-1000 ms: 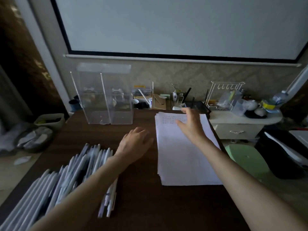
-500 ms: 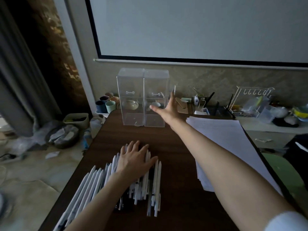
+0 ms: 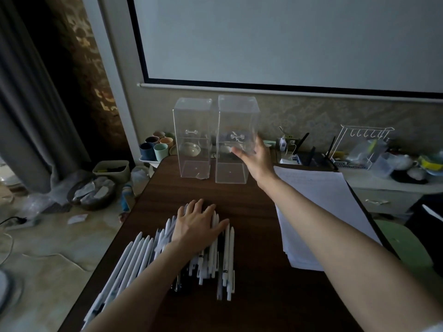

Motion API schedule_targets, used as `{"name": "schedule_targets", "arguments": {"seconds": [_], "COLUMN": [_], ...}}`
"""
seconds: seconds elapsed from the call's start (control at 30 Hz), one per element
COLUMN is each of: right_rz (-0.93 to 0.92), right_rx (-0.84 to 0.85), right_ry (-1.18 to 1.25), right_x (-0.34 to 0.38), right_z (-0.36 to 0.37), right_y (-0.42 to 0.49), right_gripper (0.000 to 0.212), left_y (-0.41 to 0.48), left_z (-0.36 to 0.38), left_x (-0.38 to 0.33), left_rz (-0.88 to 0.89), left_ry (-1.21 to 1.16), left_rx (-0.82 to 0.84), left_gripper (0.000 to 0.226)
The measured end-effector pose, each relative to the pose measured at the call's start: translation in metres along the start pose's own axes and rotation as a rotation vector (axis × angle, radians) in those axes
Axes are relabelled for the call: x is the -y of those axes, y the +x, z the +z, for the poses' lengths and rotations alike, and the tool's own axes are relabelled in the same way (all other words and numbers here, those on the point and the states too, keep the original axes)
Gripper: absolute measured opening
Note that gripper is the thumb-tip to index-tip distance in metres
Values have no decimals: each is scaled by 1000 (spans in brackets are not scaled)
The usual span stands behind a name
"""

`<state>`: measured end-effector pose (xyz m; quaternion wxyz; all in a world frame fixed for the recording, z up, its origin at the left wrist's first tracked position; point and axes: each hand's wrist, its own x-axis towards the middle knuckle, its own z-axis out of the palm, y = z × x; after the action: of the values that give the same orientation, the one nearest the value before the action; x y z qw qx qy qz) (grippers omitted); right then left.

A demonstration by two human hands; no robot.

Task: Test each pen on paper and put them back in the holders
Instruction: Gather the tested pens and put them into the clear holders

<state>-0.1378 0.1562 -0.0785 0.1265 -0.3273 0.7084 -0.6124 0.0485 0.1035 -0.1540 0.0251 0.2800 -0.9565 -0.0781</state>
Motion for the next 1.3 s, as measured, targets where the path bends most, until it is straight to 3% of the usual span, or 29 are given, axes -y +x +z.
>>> {"name": "schedule_targets", "arguments": {"seconds": [0.1,0.23,0.33,0.5,0.63,0.73,0.83,1.1,1.3], "right_rz": [-42,-85,-113,-87,-79,-43,-15,-277,-305], "right_rx": [46,48,56,-2,-70,-70,-98,-302,-317], "right_ry": [64,61,26,-46,-28,-18,-54,-179,-144], "right_x": [25,45,41,20,8,-3,-12,16,65], "right_z": [-31,-74,-96,-129,-149,-156,-156,-150,-160], "right_y": [-35,-87,-122,-170,-194,-206,-215,-215,-154], "right_gripper": [106,96,90,89,87,73,74,76,83], "left_y": [-3,-13,-26,-30,-38,-43,-40,-39,-36], "left_z": [-6,-26,-43,-36,-18,-6,2,4,5], "left_x": [-1,-16,-54,-128,-162,-171,-170,-167,-169], "left_rz": [-14,16,108,276,344,355,342,325,309], "left_ry": [-57,-316,-671,-822,-841,-882,-937,-963,-955], "left_rx": [-37,-150,-123,-131,-124,-77,-44,9,27], "left_gripper": [78,93,94,101,114,119,110,111,112]}}
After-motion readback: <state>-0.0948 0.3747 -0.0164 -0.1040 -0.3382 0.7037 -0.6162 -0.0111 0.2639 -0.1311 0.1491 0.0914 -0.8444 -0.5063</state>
